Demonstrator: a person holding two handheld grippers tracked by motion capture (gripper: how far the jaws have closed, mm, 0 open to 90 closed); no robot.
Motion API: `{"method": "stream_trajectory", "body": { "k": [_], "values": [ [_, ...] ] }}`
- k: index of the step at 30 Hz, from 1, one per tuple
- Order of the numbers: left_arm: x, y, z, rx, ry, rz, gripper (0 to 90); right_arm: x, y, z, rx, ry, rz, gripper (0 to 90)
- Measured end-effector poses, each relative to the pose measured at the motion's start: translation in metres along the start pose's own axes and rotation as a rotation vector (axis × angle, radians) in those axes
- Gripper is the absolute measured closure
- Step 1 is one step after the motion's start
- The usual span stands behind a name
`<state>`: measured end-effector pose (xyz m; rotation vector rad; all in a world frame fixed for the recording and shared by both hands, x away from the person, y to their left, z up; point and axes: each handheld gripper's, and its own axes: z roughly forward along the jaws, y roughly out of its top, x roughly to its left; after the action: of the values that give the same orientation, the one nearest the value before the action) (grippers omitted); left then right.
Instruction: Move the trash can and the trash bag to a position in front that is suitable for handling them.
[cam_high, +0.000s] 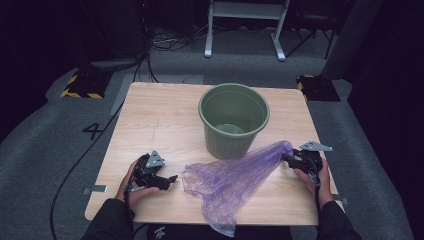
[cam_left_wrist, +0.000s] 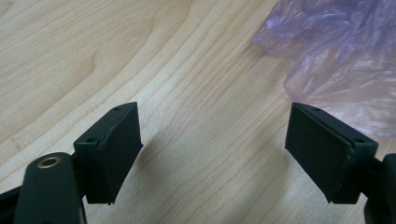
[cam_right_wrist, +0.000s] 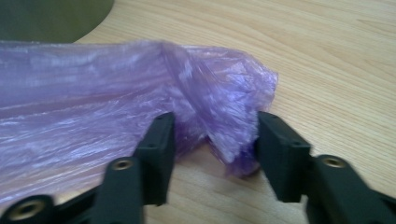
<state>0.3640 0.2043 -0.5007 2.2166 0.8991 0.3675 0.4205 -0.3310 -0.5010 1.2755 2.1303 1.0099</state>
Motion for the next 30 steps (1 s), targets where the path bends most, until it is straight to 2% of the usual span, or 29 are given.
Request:
{"method": "stream_trajectory", "body": {
  "k": [6,9,12,13,15,16,19,21,25,28,30],
  "values": [
    [0.0,-0.001,0.002,-0.007,-0.004,-0.008,15.1,0.002,0.0,0.0,-0.007,-0.005,-0.018,69.1],
    [0.0,0.0,0.004,-0.01,-0.002,-0.009,13.9,0.003,0.001,0.0,-0.01,-0.011,-0.021,74.4],
    [-0.001,0.002,0.006,-0.007,0.002,-0.012,12.6,0.003,0.001,0.0,-0.021,-0.02,-0.016,75.0],
    [-0.001,0.002,0.006,-0.006,0.003,-0.014,12.3,0.003,0.001,0.0,-0.022,-0.022,-0.014,71.6],
    [-0.002,0.002,0.007,-0.009,0.003,-0.017,12.0,0.003,0.003,-0.002,-0.022,-0.039,-0.001,55.2],
    [-0.002,0.003,0.007,-0.004,0.005,-0.015,11.9,0.003,0.005,-0.003,-0.025,-0.039,0.005,49.7],
    [-0.002,0.003,0.007,-0.006,0.005,-0.013,11.9,0.005,0.011,-0.014,-0.079,-0.026,0.023,35.8],
    [-0.002,0.003,0.007,-0.006,0.004,-0.013,11.9,0.007,0.014,-0.019,-0.109,-0.023,0.018,31.3],
    [-0.002,0.003,0.008,-0.004,0.004,-0.012,11.7,0.019,0.02,-0.026,-0.152,0.015,-0.009,27.6],
    [-0.002,0.003,0.008,-0.005,0.004,-0.013,11.5,0.035,0.023,-0.022,-0.13,0.043,-0.075,28.4],
    [-0.002,0.004,0.008,-0.004,0.004,-0.013,11.4,0.044,0.024,-0.016,-0.113,0.078,-0.102,29.1]
  ]
}}
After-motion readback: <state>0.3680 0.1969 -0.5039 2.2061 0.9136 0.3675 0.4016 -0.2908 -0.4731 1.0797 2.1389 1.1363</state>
